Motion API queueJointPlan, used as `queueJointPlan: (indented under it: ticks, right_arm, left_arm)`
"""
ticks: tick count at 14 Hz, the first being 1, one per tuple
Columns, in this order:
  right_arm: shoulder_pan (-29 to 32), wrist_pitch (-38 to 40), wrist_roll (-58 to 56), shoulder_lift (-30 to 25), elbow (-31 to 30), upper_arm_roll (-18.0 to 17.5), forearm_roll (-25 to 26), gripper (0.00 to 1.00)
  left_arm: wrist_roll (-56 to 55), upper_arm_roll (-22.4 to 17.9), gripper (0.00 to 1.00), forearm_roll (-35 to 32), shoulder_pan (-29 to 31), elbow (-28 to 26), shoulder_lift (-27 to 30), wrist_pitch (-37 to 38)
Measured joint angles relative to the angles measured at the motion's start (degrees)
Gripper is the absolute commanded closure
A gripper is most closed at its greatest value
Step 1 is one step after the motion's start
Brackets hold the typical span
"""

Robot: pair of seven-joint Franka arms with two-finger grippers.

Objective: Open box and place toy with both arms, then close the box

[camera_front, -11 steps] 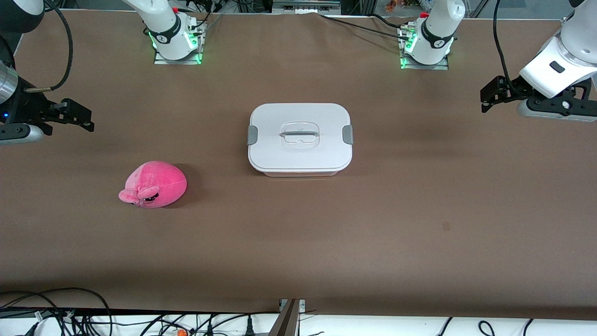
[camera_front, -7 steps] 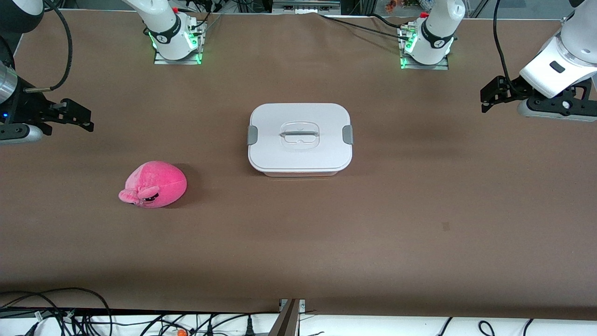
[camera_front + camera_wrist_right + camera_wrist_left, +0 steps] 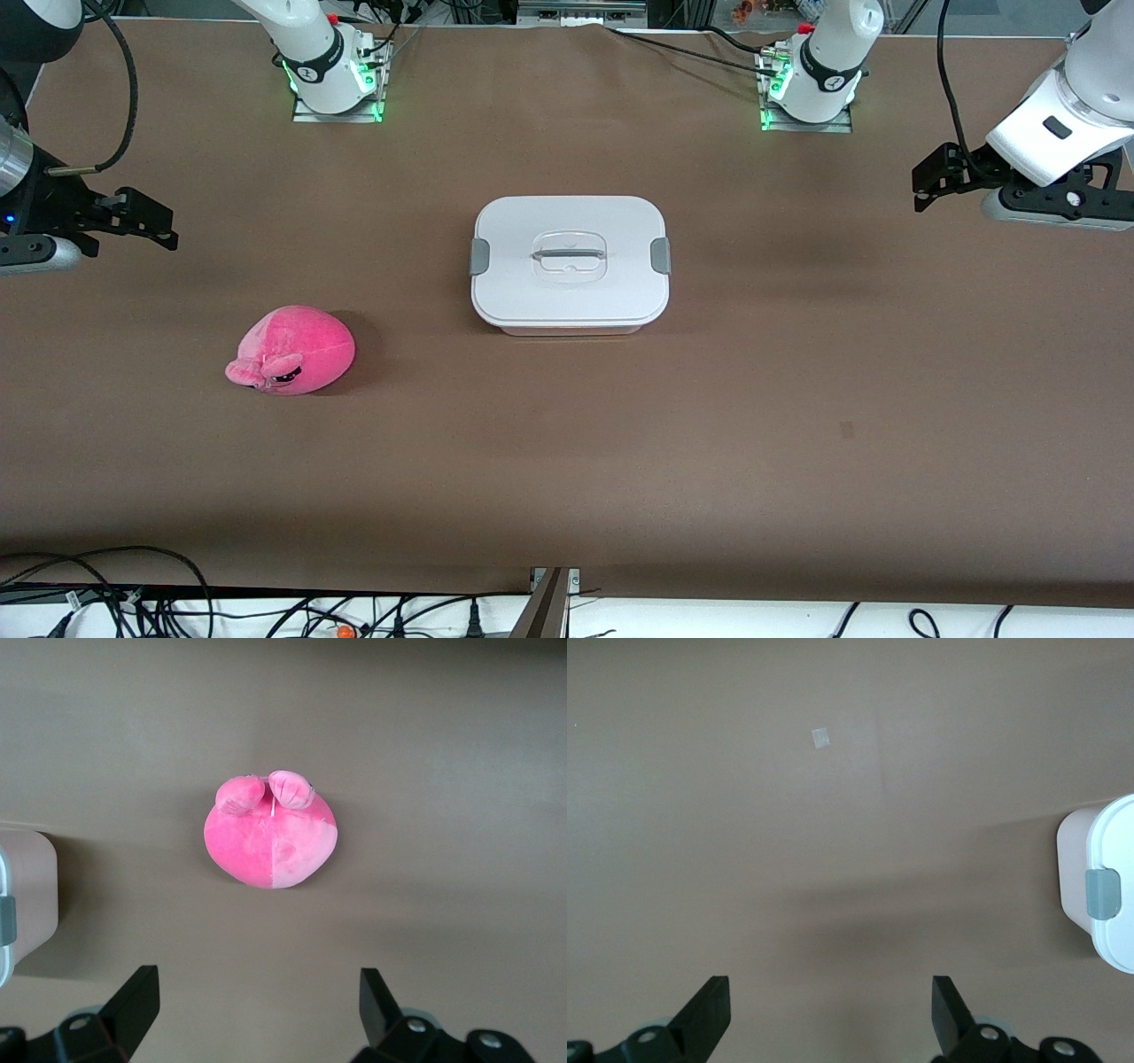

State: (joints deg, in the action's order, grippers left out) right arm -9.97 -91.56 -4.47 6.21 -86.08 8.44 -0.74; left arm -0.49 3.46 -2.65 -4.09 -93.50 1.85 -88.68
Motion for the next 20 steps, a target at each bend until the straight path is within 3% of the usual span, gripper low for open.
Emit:
queueJointPlan:
  ticks: [5,10,15,20]
  right_arm:
    - [0.0,0.0,0.0,0.0,0.0,0.0,0.1,0.0]
    - [0.1,-0.1,0.0,0.0,0.0,0.1,0.3,0.0]
    - [0.1,-0.7,0.0,0.1,0.0,0.7,0.4,0.0]
    - [0.2,-1.2,0.0,0.2,0.0,1.3,0.4,0.0]
  left_arm:
    - [0.0,4.8,0.0,1.4,-2.0,0.0,-0.9,7.7]
    - [7.1,13.9,0.0,3.8,-2.7,0.1,-6.0,9.8]
    - [19.1,21.7,0.0,6.5,-4.3,0.5,-18.7,-5.7]
    - [20.3,22.8,0.0,5.8,-15.4,0.6,-26.8,-26.7]
